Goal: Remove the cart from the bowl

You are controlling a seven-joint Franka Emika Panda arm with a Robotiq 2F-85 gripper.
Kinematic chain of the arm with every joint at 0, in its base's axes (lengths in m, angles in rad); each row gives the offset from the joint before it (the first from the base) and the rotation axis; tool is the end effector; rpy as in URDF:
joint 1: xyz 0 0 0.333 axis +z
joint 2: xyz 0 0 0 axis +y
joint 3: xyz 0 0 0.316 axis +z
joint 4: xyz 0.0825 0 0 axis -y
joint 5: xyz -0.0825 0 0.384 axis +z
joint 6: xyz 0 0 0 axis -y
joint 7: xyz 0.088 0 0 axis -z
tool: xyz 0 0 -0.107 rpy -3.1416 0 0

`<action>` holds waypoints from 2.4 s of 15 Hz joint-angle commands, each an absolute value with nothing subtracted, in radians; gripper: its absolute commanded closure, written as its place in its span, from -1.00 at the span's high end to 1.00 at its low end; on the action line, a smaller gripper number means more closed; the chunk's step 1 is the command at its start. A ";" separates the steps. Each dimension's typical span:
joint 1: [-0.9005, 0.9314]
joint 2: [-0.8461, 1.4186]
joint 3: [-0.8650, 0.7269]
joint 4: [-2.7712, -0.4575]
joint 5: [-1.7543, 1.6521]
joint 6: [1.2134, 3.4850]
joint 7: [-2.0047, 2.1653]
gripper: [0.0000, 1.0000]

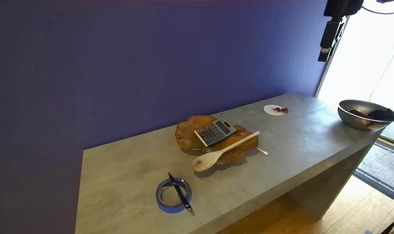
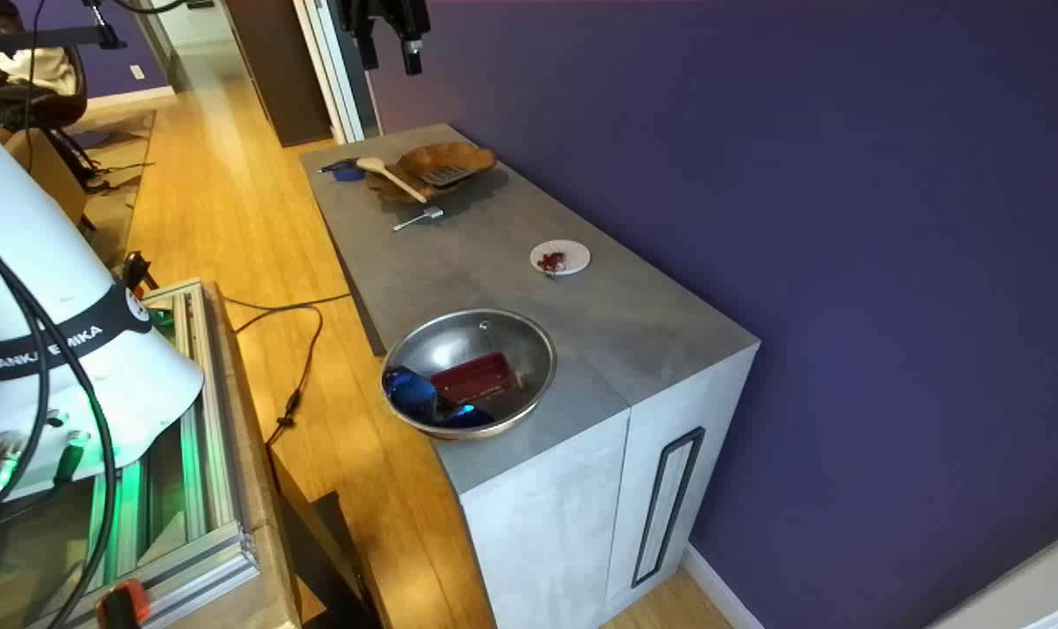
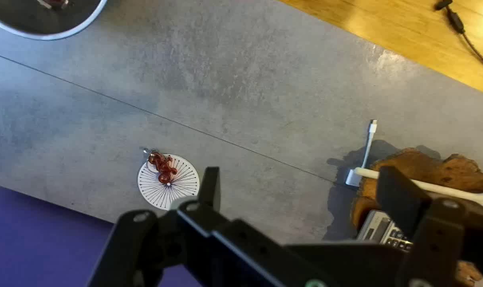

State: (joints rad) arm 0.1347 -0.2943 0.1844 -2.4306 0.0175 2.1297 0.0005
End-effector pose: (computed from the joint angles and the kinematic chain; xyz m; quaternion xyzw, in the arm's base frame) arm 0.4205 0.1406 0.4134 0.9885 0.1500 -0.0025 0.0198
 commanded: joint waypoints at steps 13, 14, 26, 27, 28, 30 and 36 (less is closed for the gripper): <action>-0.083 -0.229 -0.142 -2.708 0.125 2.282 -0.116 1.00; -0.102 -0.194 -0.179 -2.727 0.152 2.279 -0.164 1.00; -0.180 -0.072 -0.269 -2.757 0.202 2.533 -0.378 1.00; -0.185 -0.054 -0.281 -2.757 0.218 2.614 -0.425 1.00; -0.186 -0.035 -0.294 -2.757 0.259 2.689 -0.488 1.00; -0.182 -0.007 -0.307 -2.756 0.394 2.775 -0.613 1.00; -0.179 0.023 -0.306 -2.742 0.532 2.702 -0.733 1.00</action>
State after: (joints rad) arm -0.1792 0.0230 -0.3061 -2.7416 0.5327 2.7020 -0.7333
